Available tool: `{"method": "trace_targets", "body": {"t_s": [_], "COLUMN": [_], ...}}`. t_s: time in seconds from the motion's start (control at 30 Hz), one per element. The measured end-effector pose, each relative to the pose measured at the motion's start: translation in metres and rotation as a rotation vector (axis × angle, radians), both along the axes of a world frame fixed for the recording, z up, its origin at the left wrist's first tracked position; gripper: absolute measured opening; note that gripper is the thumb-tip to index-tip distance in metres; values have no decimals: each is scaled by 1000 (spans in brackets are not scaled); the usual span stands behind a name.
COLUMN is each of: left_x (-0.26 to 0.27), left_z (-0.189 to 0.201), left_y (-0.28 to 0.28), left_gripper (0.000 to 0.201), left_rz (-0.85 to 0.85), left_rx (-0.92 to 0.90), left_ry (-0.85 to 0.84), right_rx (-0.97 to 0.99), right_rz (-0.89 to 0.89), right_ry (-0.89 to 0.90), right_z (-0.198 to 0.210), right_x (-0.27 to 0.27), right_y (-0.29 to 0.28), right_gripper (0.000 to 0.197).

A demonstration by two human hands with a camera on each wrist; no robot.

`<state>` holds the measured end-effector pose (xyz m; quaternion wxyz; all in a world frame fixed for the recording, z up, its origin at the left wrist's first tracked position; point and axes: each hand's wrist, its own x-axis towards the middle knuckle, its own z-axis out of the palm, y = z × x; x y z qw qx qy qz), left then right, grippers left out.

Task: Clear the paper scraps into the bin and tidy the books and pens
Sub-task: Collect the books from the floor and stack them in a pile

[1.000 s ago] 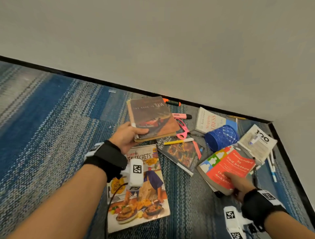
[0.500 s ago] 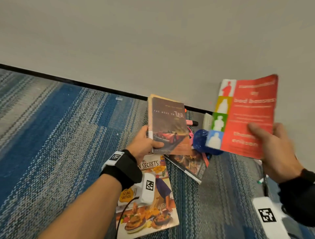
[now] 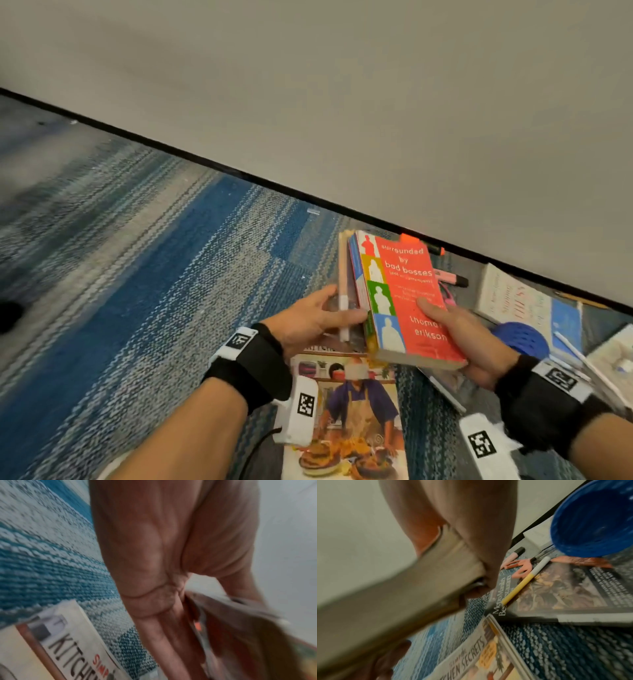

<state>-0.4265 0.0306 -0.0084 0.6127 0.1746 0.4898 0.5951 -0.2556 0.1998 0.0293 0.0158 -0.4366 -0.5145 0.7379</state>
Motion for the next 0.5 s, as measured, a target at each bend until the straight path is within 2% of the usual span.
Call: {"method": "trace_targets", "body": {"t_s": [0.07, 0.13, 0.27, 0.33, 0.43, 0.47, 0.5], "left_x": [-1, -1, 6, 7, 1, 0, -2], "left_z": [5, 2, -15, -26, -41, -43, -45], "left_y": [-10, -19, -37, -44, -52, -55, -57], "left_gripper": [30, 27, 24, 21, 25, 30, 33], "left_rz": [22, 9, -194, -238, -168, -189, -243], "left_rx": [-93, -185, -332, -406, -603, -699, -762], "left_ry": [65, 168, 360, 471, 859, 997, 1064], "right_rx": [-25, -36, 0, 47, 147, 164, 164], "right_rz": [23, 48, 140, 175, 189, 191, 194], "right_ry": [-18, -29, -50, -44, -41, -46, -56], "right_z": [-11, -20, -33, -42, -54, -56, -60], "right_x": [-6, -8, -2, 6, 21, 26, 31], "right_y": [-6, -15, -32, -41, -57, -61, -64], "right_gripper": [41, 41, 33, 31, 29, 31, 33]}}
